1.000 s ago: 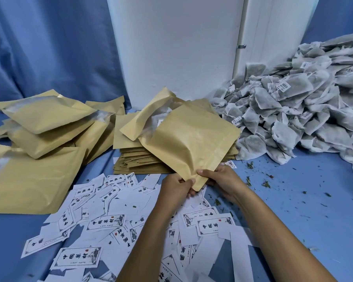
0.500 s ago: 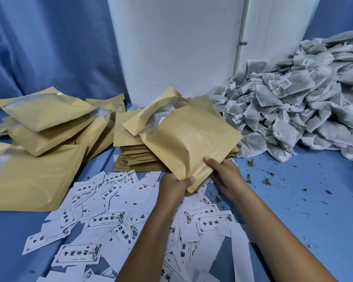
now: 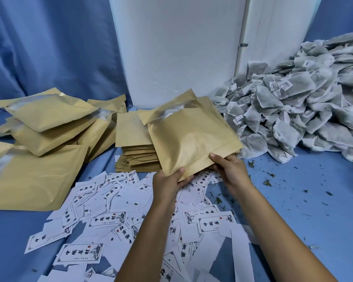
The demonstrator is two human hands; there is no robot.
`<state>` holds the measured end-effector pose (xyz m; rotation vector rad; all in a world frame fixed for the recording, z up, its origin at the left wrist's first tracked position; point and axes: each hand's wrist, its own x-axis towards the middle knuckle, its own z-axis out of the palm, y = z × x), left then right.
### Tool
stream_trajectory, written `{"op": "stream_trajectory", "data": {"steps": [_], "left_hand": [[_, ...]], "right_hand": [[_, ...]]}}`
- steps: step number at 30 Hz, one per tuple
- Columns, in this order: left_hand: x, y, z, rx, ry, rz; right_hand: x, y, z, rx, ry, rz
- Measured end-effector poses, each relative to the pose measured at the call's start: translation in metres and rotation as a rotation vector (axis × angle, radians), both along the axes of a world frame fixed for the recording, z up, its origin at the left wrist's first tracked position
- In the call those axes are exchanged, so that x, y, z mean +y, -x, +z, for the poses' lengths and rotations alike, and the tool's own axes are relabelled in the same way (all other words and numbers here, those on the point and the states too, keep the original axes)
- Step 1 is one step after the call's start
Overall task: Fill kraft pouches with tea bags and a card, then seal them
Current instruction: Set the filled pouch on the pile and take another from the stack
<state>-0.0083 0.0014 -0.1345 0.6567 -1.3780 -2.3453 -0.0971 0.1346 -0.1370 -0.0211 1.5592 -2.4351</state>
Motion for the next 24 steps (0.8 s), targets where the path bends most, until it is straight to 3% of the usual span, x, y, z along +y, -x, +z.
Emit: {"op": "stream_trajectory", "data": {"steps": [3,8,12,24], "left_hand": [[-0.002,0.000,0.001,-0.022,0.089,0.059],[-0.005,-0.003,-0.001,-0.063,0.216,0.047],[-0.005,-0.004,0.001,-0.078,0.335,0.039],[-0.008,-0.004,0.001,-0.073,0.359,0.029]], "right_hand": [[-0.002,0.000,-0.002,-0.020,-0.020,-0.085],[0.004,0.004,-0.001,-0.051,0.167,-0.119],[0.008,0.008,-0.004,-0.080,0.152,-0.136],[0.014,0.009,-0.003,-0.070,0.151,-0.212]]}}
